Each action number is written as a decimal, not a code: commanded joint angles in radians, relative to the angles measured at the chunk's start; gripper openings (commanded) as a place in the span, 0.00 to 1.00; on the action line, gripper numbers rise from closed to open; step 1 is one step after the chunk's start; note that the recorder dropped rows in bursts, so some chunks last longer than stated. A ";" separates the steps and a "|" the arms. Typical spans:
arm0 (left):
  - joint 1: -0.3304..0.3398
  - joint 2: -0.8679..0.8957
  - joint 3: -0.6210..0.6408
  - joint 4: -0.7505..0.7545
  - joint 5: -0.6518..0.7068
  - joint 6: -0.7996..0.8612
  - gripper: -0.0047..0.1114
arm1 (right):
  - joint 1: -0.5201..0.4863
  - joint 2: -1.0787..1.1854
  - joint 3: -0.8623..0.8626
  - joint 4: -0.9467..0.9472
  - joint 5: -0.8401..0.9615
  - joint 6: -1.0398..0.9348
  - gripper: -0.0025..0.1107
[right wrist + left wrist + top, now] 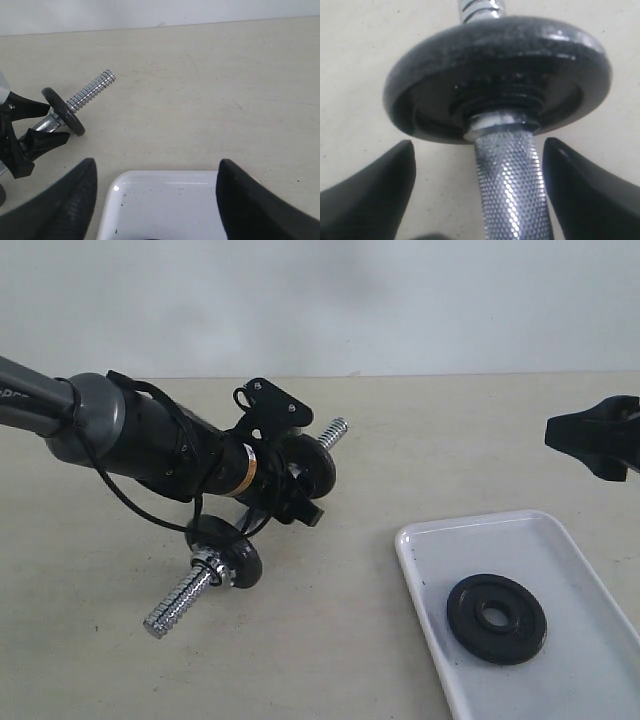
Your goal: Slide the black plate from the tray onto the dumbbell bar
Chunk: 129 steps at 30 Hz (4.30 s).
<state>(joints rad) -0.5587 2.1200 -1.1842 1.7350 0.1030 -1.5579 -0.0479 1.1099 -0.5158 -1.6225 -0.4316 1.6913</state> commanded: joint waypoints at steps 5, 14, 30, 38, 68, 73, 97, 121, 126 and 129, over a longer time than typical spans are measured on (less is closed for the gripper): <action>-0.010 0.021 0.005 -0.011 0.000 0.003 0.60 | -0.001 0.000 0.003 0.001 0.002 0.000 0.57; -0.010 0.021 0.005 -0.011 -0.031 0.003 0.51 | -0.001 0.000 0.003 0.001 0.016 0.001 0.57; -0.010 0.021 0.005 0.009 -0.149 0.059 0.08 | -0.001 0.000 0.003 0.001 0.016 0.001 0.57; -0.010 -0.050 0.005 0.009 -0.238 0.061 0.08 | -0.001 0.000 0.003 0.001 0.016 0.001 0.57; -0.010 -0.256 0.097 0.009 -0.452 0.127 0.08 | 0.002 0.000 0.003 -0.096 -0.083 -0.001 0.57; -0.010 -0.258 0.097 0.009 -0.463 0.127 0.08 | 0.100 0.000 0.003 -0.122 -0.067 0.019 0.45; -0.010 -0.258 0.097 0.009 -0.473 0.127 0.08 | 0.265 0.227 -0.062 -0.122 -0.034 0.124 0.45; -0.010 -0.258 0.097 0.009 -0.474 0.127 0.08 | 0.277 0.207 -0.491 -0.122 -0.270 -0.205 0.38; -0.010 -0.258 0.097 0.009 -0.474 0.127 0.08 | 0.277 0.185 -0.493 -0.122 0.400 -0.048 0.52; -0.010 -0.258 0.097 0.009 -0.474 0.127 0.08 | 0.277 0.163 -0.493 -0.117 0.499 -0.018 0.52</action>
<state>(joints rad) -0.5653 1.9290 -1.0614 1.7802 -0.3374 -1.4216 0.2286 1.3003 -1.0029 -1.7548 -0.0560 1.6409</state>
